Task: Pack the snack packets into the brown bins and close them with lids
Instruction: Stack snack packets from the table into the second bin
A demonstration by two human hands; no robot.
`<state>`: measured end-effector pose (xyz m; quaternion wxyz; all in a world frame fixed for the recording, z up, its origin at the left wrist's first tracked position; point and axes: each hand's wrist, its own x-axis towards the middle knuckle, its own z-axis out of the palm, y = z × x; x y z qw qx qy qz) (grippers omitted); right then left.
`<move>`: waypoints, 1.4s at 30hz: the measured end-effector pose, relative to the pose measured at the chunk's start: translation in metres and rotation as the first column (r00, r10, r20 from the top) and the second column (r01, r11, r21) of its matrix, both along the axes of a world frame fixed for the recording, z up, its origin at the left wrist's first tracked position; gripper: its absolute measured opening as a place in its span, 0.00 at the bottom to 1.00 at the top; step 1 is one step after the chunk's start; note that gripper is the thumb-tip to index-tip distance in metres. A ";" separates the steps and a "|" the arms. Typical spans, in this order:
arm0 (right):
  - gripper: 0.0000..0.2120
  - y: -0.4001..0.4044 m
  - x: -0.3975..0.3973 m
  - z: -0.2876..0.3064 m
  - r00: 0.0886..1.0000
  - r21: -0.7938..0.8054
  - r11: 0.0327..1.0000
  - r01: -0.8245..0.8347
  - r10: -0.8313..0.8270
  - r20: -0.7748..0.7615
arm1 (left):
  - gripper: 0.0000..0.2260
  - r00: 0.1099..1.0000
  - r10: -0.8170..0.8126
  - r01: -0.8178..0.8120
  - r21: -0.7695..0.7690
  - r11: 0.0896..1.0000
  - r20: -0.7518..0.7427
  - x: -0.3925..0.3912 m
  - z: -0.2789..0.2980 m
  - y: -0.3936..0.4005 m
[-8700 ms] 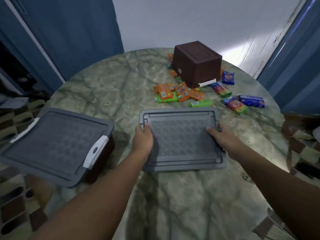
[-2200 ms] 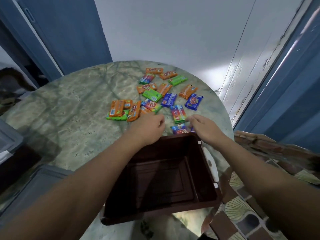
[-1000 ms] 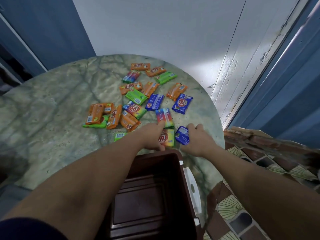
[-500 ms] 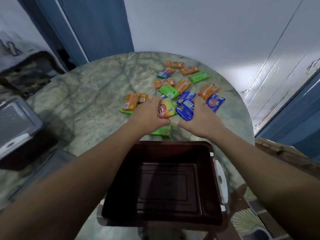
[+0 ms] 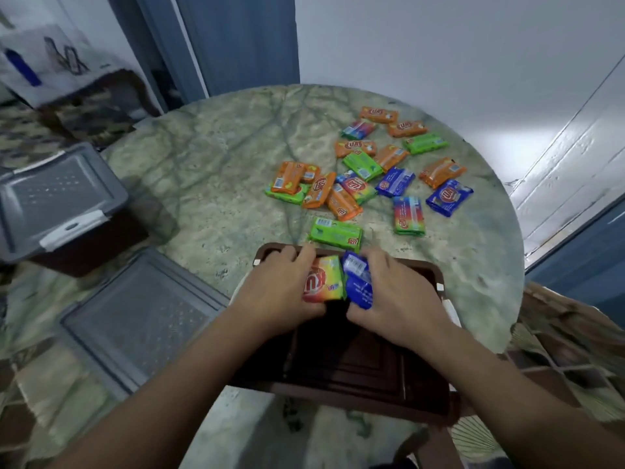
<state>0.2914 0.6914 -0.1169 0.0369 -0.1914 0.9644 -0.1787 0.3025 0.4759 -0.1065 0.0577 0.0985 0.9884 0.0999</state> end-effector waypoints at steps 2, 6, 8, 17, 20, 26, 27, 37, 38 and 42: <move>0.33 0.004 0.005 -0.007 0.995 0.113 0.990 -0.082 0.075 0.068 | 0.31 0.996 -0.053 0.060 -0.091 0.994 0.071 0.008 -0.008 0.004; 0.35 0.010 -0.003 -0.018 0.975 0.332 0.920 -0.210 0.174 0.134 | 0.32 0.985 -0.107 0.129 -0.165 0.978 0.136 0.008 -0.027 0.011; 0.37 0.015 -0.012 -0.023 0.969 0.370 0.896 -0.246 0.213 0.126 | 0.34 0.978 -0.123 0.154 -0.184 0.971 0.167 0.003 -0.035 0.014; 0.38 0.031 -0.050 -0.020 0.944 0.457 0.827 -0.328 0.298 0.139 | 0.32 0.981 -0.105 0.150 -0.288 0.946 0.165 -0.017 -0.052 0.041; 0.39 0.031 -0.051 -0.025 0.944 0.447 0.832 -0.329 0.309 0.119 | 0.29 0.985 -0.082 0.122 -0.289 0.949 0.149 -0.019 -0.054 0.042; 0.40 0.031 -0.049 -0.032 0.947 0.464 0.828 -0.316 0.306 0.099 | 0.24 0.984 -0.078 0.118 -0.263 0.958 0.159 -0.019 -0.052 0.046; 0.40 0.031 -0.049 -0.032 0.947 0.469 0.825 -0.314 0.304 0.099 | 0.23 0.984 -0.074 0.114 -0.257 0.960 0.161 -0.020 -0.052 0.046; 0.41 0.028 -0.048 -0.036 0.954 0.501 0.815 -0.291 0.288 0.085 | 0.25 0.982 -0.056 0.097 -0.233 0.968 0.178 -0.024 -0.052 0.046; 0.41 0.028 -0.048 -0.037 0.954 0.504 0.813 -0.291 0.289 0.083 | 0.26 0.982 -0.049 0.088 -0.216 0.972 0.181 -0.024 -0.053 0.047; 0.40 0.028 -0.047 -0.039 0.953 0.515 0.807 -0.291 0.295 0.076 | 0.27 0.969 -0.015 0.052 -0.144 0.988 0.246 -0.024 -0.055 0.047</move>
